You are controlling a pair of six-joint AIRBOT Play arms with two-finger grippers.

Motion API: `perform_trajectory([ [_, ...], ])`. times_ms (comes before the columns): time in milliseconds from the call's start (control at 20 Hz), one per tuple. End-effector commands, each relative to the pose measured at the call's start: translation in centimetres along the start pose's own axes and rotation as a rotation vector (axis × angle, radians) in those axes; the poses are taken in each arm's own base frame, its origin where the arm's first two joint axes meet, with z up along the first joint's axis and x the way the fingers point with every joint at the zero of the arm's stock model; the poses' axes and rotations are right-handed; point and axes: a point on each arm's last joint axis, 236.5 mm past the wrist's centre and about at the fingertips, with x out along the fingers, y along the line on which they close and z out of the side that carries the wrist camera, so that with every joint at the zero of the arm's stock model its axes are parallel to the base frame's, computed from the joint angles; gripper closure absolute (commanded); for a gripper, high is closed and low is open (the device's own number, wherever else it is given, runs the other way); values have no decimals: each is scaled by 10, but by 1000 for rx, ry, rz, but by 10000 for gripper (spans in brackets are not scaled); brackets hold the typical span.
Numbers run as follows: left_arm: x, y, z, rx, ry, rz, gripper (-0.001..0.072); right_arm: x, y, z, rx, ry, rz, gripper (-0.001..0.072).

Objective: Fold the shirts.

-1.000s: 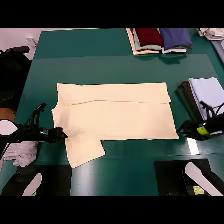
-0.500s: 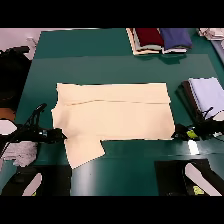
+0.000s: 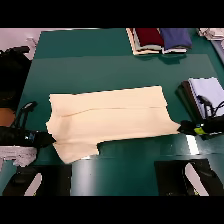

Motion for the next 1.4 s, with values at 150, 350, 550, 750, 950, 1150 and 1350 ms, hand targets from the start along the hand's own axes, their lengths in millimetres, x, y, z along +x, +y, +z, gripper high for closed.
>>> perform_trajectory([
  [150, -3, 7, 70, 12, -101, 25, 685, -41, 3, 67, -35, -117, -21, 694],
  [350, 20, 25, 138, 16, -132, 46, 683, -28, 17, 126, -104, -108, -12, 693],
  [550, 49, 44, 186, 3, -139, 64, 683, 2, 46, 179, -148, -80, 7, 694],
  [750, 63, 55, 211, -15, -179, 76, 682, 25, 69, 210, -206, -44, 21, 692],
  [950, 59, 53, 217, -24, -201, 74, 354, 29, 78, 239, -233, -57, 26, 452],
  [1150, 42, 43, 228, -25, -216, 61, 282, 20, 68, 245, -251, -40, 66, 249],
  [1350, 35, 22, 233, -38, -223, -17, 671, 35, 22, 218, -123, 57, 134, 126],
])
